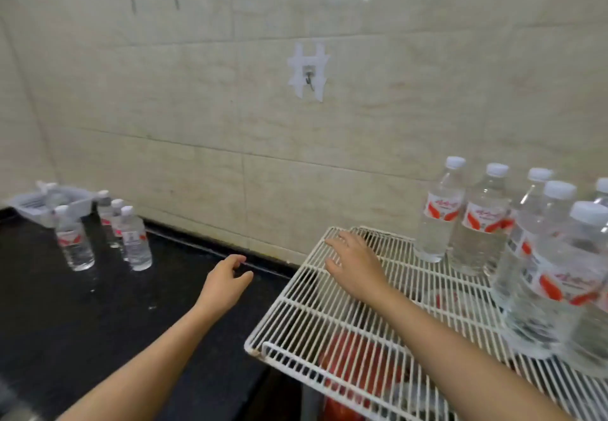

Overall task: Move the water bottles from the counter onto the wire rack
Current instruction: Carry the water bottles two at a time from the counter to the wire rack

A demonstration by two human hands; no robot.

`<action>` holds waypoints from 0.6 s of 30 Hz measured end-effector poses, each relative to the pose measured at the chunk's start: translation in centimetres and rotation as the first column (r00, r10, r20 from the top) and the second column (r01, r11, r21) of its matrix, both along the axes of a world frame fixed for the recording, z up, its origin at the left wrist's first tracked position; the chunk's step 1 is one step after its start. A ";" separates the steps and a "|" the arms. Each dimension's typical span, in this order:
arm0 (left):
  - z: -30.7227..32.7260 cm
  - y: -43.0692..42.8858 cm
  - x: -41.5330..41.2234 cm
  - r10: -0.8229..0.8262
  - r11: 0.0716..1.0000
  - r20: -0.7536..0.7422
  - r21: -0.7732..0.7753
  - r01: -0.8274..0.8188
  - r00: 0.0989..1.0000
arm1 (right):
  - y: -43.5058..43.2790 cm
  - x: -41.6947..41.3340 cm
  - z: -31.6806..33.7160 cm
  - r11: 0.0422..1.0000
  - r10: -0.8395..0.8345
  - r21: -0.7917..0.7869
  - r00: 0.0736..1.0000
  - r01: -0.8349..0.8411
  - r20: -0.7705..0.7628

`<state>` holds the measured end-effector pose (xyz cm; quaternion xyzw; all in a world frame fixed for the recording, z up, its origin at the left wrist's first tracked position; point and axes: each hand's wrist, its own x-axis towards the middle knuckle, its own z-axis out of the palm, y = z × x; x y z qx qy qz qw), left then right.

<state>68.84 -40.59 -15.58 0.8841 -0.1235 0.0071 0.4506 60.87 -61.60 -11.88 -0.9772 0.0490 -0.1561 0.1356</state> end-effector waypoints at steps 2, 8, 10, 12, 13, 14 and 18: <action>0.1 4.2 -0.5 0.102 0.995 0.011 -0.011 -0.101 0.995 | 3.6 1.0 0.0 0.997 0.081 -0.016 0.996 -0.081 -0.024; -0.2 15.8 -2.6 0.321 0.947 0.043 -0.039 -0.319 0.946 | 14.5 3.6 0.1 0.947 0.314 -0.055 0.948 -0.317 -0.055; -0.7 20.1 -3.5 0.393 0.919 0.048 -0.039 -0.392 0.918 | 18.8 4.1 -0.3 0.921 0.377 -0.072 0.922 -0.383 -0.082; -1.0 24.6 -4.4 0.454 0.891 0.042 -0.037 -0.453 0.890 | 23.3 4.7 -0.8 0.896 0.430 -0.077 0.897 -0.438 -0.104; -1.2 27.0 -4.9 0.480 0.877 0.038 -0.038 -0.479 0.876 | 25.7 5.1 -1.1 0.882 0.455 -0.078 0.883 -0.465 -0.113; -1.3 29.5 -5.4 0.503 0.864 0.037 -0.035 -0.502 0.864 | 28.2 5.4 -1.4 0.869 0.478 -0.078 0.870 -0.488 -0.120; -1.4 40.2 -7.4 0.578 0.816 0.048 -0.027 -0.577 0.815 | 38.8 6.4 -2.7 0.829 0.548 -0.023 0.821 -0.558 -0.162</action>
